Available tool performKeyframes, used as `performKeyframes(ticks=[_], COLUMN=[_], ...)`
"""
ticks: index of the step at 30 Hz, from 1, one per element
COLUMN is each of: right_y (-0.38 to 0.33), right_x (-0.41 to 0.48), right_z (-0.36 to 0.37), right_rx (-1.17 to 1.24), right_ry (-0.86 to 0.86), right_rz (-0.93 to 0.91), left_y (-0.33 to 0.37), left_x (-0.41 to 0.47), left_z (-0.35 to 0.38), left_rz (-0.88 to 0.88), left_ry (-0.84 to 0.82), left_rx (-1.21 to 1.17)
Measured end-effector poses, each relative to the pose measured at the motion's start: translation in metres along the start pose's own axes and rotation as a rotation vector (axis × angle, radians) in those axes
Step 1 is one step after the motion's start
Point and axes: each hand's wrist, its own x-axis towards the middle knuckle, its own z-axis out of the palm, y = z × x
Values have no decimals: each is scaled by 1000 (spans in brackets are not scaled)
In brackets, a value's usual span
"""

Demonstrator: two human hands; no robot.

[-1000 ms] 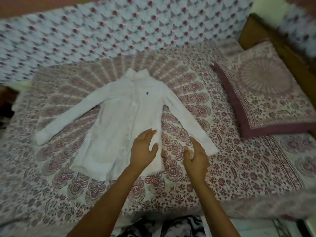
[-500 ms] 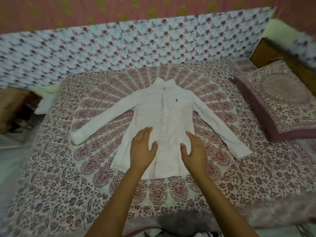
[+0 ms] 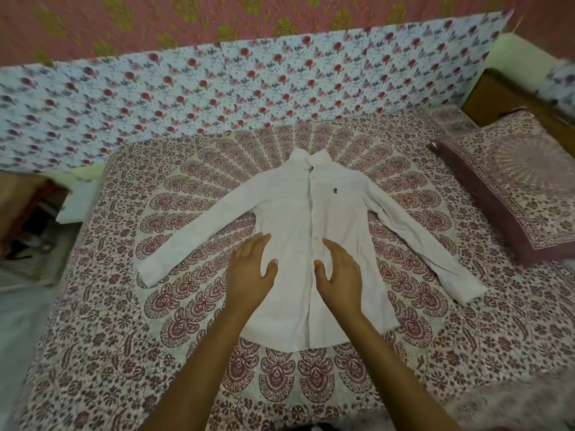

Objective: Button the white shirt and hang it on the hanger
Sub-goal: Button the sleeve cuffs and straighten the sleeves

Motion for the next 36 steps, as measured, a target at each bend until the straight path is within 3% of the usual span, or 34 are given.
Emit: performKeyframes(ticks=[10,21,27,36], right_y=[-46,-101,-95,-45], right_x=[33,32,29,9], right_z=[100,253,340,420], right_rx=[-34,-50,-8,69], right_ry=[-163,-360,-350,-368], right_rz=[-75,-19,49,91], left_y=[-96,-275,-366,-454], left_x=[24,40,49,53], left_z=[-39,-62,-34,35], left_rz=[-157,-258,-332,-460], left_ry=[11,-189,-238,-254], left_rx=[-9,31,53,310])
